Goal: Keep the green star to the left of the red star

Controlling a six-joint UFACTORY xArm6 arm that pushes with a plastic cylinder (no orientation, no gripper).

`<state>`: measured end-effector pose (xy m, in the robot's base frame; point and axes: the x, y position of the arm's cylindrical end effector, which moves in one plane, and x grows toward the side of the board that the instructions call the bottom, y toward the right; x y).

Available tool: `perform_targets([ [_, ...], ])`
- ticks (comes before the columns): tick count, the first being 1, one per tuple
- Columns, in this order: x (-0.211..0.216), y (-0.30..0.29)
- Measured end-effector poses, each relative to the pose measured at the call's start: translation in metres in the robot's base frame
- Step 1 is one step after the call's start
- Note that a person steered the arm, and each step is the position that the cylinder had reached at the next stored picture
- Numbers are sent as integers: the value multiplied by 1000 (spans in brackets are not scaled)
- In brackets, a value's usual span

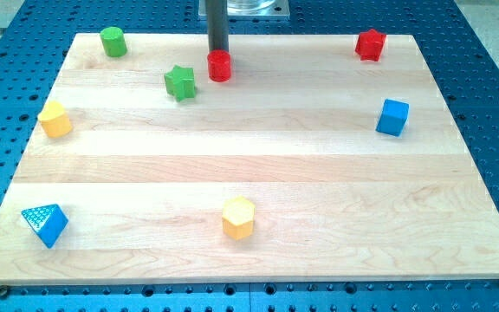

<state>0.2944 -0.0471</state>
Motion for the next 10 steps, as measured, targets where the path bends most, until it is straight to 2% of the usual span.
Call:
perform_targets([
  [1,111,9],
  [3,64,-69],
  [4,39,-74],
  [5,10,8],
  [6,3,-7],
  [7,23,-61],
  [8,-8,-21],
  [9,-21,-36],
  [10,-29,2],
])
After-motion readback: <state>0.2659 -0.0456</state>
